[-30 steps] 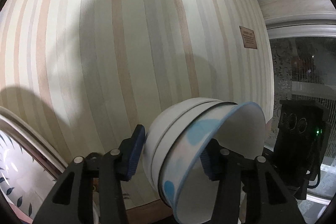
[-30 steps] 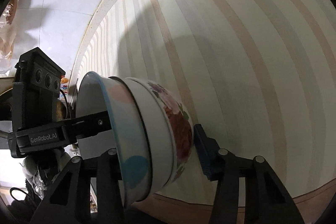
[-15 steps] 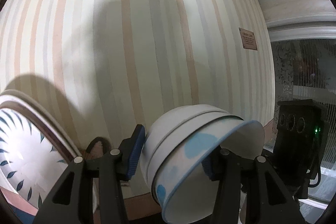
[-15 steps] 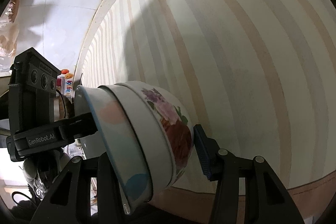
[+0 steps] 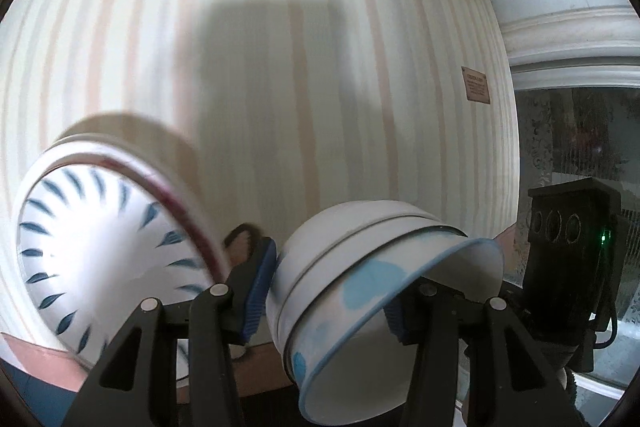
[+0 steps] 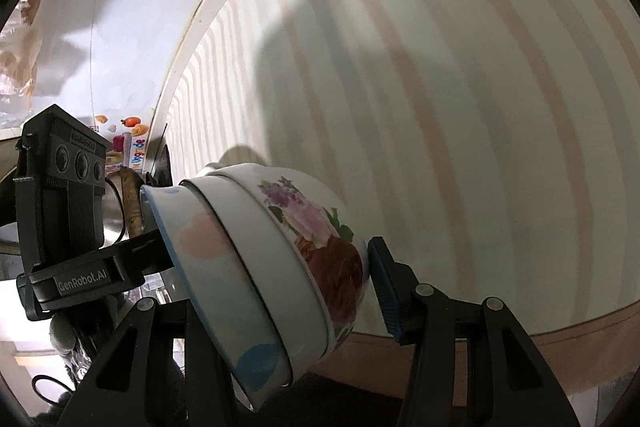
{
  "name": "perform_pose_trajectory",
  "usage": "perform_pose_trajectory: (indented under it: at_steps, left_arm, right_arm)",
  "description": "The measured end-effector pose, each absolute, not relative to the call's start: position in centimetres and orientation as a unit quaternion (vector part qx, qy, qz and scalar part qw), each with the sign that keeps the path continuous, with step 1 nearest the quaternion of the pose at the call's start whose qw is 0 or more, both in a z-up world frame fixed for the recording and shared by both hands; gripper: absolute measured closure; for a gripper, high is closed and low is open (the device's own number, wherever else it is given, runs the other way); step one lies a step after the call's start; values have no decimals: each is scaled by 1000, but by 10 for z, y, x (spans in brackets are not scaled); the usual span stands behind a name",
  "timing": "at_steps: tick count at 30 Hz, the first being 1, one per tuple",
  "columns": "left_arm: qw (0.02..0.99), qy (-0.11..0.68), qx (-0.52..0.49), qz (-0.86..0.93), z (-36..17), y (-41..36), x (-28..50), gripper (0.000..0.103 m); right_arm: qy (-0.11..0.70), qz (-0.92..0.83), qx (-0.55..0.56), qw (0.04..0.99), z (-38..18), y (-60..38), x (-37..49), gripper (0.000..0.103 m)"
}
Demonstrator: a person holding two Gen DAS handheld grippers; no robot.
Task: Organize plates and bowls
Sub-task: 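Carry the bowl stack with both grippers and lower it onto the plate stack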
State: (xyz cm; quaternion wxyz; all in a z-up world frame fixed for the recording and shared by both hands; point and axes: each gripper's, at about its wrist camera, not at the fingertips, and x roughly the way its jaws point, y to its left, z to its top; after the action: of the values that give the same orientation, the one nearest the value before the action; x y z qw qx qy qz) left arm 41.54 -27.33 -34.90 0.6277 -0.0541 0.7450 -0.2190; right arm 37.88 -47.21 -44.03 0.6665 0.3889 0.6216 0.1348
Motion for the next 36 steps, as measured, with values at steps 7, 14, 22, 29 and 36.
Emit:
perform_pose_trajectory:
  at_steps: [7, 14, 22, 29, 36]
  left_arm:
    - [644, 736, -57, -204, -325, -225, 417, 57]
    - [657, 730, -77, -173, -321, -171, 419, 57]
    - [658, 732, -107, -137, -335, -121, 423, 57]
    - [657, 734, -120, -127, -350, -105, 423, 57]
    - [650, 739, -130, -124, -360, -96, 426, 57]
  right_arm:
    - [623, 154, 389, 661, -425, -425, 383, 51]
    - [630, 188, 370, 656, -415, -368, 398, 51]
    - [648, 221, 344, 643, -428, -310, 419, 51]
    - [663, 230, 325, 635, -445, -274, 435, 51]
    - [675, 227, 310, 630, -452, -264, 442, 51]
